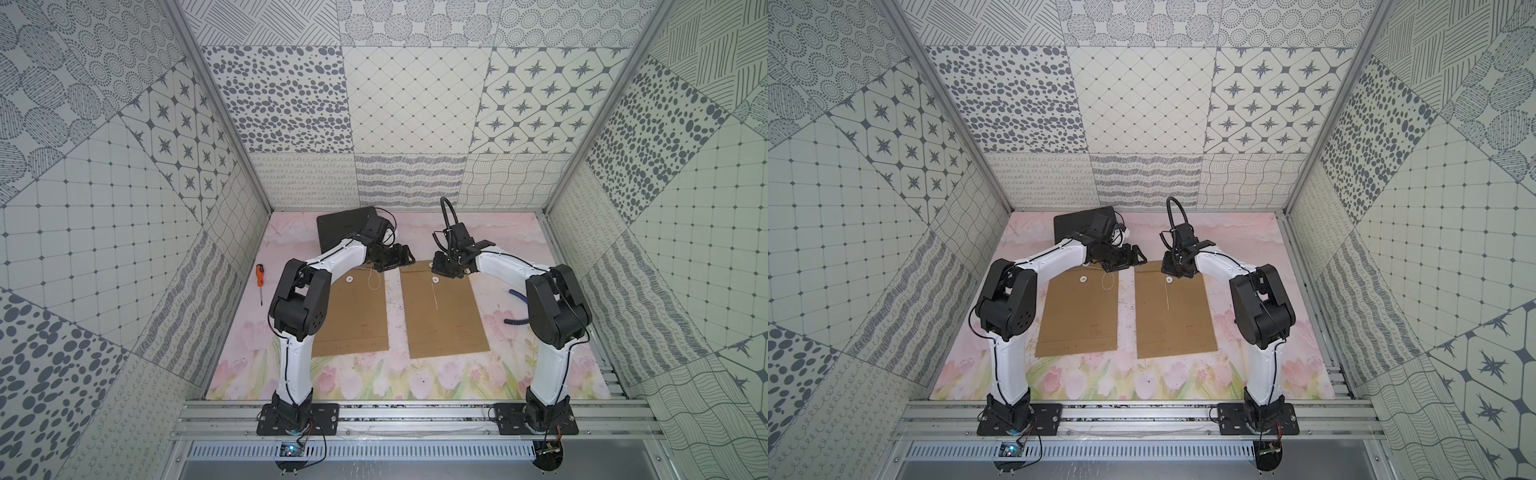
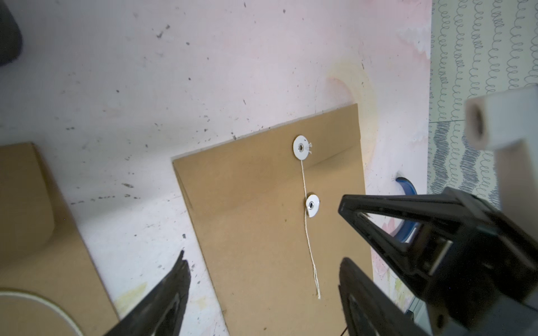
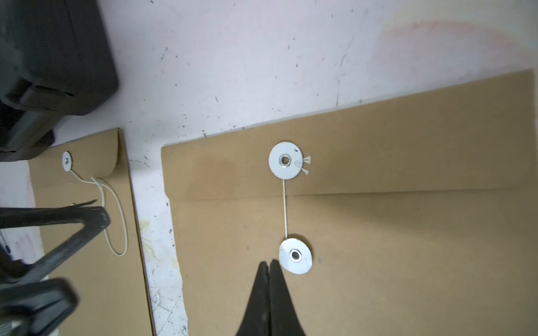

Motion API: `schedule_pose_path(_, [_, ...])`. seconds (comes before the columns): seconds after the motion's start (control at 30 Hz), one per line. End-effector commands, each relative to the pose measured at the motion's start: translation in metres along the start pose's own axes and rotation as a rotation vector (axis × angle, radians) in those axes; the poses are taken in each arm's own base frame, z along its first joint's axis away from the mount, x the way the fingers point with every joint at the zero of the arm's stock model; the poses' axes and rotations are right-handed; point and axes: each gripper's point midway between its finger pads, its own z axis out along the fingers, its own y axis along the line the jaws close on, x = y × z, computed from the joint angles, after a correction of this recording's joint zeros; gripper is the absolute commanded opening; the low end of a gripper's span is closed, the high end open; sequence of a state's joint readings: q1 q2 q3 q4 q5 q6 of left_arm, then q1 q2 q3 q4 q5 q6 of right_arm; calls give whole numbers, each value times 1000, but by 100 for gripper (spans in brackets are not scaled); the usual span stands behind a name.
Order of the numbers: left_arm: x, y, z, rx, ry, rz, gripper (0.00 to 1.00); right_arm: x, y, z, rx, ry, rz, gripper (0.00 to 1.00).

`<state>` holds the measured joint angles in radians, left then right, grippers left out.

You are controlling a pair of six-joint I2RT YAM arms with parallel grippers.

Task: Close the mouth of the file bag
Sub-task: Place the file bag at the center of the board, then pick up the file bag from the center of the board.

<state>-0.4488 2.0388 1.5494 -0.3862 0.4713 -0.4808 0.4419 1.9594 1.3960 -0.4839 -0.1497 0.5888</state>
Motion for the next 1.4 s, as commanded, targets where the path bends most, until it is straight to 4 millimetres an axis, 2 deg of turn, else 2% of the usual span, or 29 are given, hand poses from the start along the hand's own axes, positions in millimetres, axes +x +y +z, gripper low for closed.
schedule_pose_path(0.0, [3,-1,-27,-57,-11,59,80,-2,4,10,-7,-3,19,0])
schedule_pose_path(0.2, [5,-15,-62,-41,-62,94,80,1,5,28,-4,28,22,0])
schedule_pose_path(0.37, [3,-15,-86,-23,-112,73,79,11,-7,37,34,52,56,0])
schedule_pose_path(0.43, [0,-13,-96,-18,-131,59,79,11,-13,36,57,49,73,0])
schedule_pose_path(0.53, [-4,-14,-108,-13,-156,58,79,0,-2,22,26,16,57,0])
schedule_pose_path(0.63, [-6,-15,-115,-11,-173,62,79,-2,15,13,-26,32,32,0])
schedule_pose_path(0.7, [-5,-14,-116,-9,-171,61,79,1,18,12,-32,37,29,0])
schedule_pose_path(0.9, [-4,-15,-116,7,-188,58,79,25,-8,33,42,77,74,0])
schedule_pose_path(1.0, [-4,-14,-121,8,-198,59,79,28,-12,41,57,87,65,0])
schedule_pose_path(1.07, [-4,-10,-125,-4,-206,53,79,27,-2,39,44,101,34,0])
schedule_pose_path(1.13, [-4,0,-130,-31,-221,35,79,17,21,27,-4,55,-5,0])
schedule_pose_path(1.23, [2,31,-142,-105,-259,-38,76,6,61,3,-111,23,-39,0])
schedule_pose_path(1.27, [7,46,-146,-137,-275,-73,75,5,74,-1,-146,28,-44,3])
schedule_pose_path(1.37, [23,83,-158,-179,-318,-198,74,13,115,0,-260,64,-57,24])
